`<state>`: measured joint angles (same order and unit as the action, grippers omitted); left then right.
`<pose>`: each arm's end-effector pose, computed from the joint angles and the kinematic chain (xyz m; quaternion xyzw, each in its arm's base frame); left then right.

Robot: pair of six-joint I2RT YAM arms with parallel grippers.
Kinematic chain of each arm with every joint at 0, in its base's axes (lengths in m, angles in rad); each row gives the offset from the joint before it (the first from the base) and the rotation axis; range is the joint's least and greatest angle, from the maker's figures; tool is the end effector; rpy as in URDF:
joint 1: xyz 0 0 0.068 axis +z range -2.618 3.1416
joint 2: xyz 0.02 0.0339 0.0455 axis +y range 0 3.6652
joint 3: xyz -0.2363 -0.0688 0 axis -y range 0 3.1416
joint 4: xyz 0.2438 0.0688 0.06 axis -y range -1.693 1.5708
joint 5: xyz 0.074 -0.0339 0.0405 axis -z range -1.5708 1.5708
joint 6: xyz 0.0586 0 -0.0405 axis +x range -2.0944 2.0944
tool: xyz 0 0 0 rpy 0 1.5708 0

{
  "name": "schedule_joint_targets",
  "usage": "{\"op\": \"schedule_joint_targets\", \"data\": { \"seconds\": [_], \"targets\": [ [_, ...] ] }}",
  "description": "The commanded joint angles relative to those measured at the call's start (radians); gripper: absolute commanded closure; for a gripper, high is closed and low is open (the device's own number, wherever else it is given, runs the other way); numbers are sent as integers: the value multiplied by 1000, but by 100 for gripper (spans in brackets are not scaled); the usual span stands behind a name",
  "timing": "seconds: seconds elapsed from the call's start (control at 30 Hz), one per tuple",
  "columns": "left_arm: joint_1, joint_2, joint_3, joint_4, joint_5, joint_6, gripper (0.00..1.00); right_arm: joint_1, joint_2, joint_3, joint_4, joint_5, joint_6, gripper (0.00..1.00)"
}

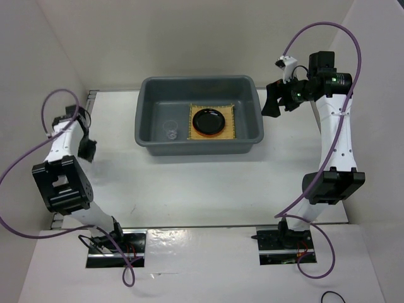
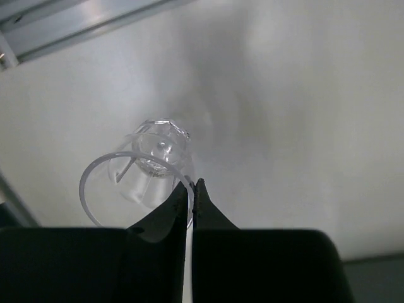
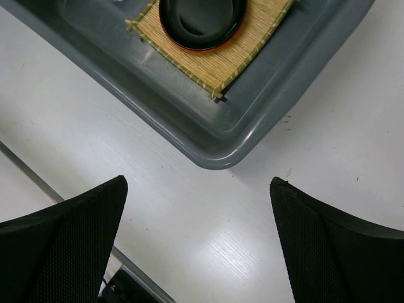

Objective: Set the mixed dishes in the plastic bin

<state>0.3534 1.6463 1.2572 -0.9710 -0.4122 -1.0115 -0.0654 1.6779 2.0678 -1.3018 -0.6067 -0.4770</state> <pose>0.2854 0.1303 0.1873 -0.6306 0.7418 0.1593 0.1632 0.3242 0.0122 0.4000 -0.2791 0.8642 0.1896 0.3732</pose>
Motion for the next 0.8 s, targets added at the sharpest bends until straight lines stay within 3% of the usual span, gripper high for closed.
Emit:
{"op": "schedule_joint_targets", "data": {
  "seconds": [0.0, 0.1, 0.23, 0.3, 0.37, 0.4, 0.47, 0.5, 0.57, 0.77],
  "targets": [
    [-7, -71, 203, 49, 65, 13, 100, 4, -1, 17, 3, -10, -17, 2],
    [-56, -129, 322, 168, 107, -1, 100, 4, -1, 17, 3, -10, -17, 2],
    [-129, -154, 324, 598, 341, 91, 100, 4, -10, 17, 3, -10, -17, 2],
    [-180, -36, 407, 634, 401, 158, 100, 4, -10, 17, 3, -10, -17, 2],
    [-286, 153, 669, 479, 383, 287, 100, 4, -21, 17, 3, -10, -17, 2],
    [-325, 224, 777, 327, 347, 324, 100, 4, -21, 17, 3, -1, -17, 2],
    [-444, 434, 994, 191, 241, 429, 100, 4, -32, 6, 3, -1, -17, 2],
    [-477, 511, 1257, 40, 207, 451, 100, 4, -32, 6, 3, -1, -17, 2],
    [-563, 745, 1587, -108, 153, 488, 100, 4, -41, -4, 3, 10, -17, 2],
    [-597, 926, 1743, -178, 168, 455, 100, 4, -64, -26, 3, 33, -17, 2]
  ]
}}
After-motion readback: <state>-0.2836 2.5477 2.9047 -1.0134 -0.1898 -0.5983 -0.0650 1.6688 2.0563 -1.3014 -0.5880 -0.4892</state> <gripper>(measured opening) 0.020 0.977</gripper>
